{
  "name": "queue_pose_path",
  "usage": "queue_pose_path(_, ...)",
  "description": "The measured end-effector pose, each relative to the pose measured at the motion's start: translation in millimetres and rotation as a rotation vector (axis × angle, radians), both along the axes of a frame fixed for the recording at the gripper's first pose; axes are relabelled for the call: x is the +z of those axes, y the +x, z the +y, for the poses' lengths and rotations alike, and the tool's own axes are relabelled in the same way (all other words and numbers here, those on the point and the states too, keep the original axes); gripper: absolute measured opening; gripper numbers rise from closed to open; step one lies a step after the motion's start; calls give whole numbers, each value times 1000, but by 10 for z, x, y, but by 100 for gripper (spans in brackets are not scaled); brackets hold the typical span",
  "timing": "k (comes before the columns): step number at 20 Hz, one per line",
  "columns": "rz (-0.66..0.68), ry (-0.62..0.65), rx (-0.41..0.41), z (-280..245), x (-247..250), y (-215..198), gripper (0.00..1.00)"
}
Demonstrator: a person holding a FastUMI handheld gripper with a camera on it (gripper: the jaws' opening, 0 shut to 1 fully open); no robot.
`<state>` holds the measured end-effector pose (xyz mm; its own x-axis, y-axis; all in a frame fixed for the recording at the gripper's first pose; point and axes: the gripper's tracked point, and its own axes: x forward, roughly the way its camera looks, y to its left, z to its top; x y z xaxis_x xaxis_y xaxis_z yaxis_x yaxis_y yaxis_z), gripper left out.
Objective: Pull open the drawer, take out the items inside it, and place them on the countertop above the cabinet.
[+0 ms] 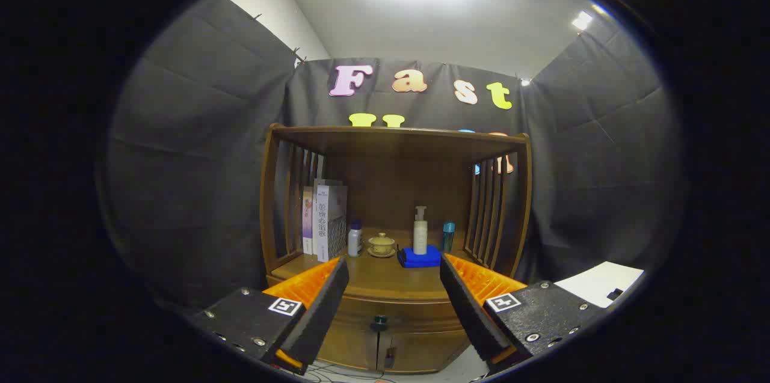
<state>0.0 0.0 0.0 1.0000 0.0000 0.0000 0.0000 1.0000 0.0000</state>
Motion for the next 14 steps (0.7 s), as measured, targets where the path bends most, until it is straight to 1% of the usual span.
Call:
queue_pose_path(3,29,1,18,-41,-113,45,96)
queue_pose_path(7,36,-52,-16,-183,-132,73,95)
queue_pose_path(9,48,-53,-28,-224,-184,90,95)
queue_pose_path(12,60,-47,-19,-212,-224,106,95)
queue_pose_path(14,64,-58,-27,-256,-255,115,94)
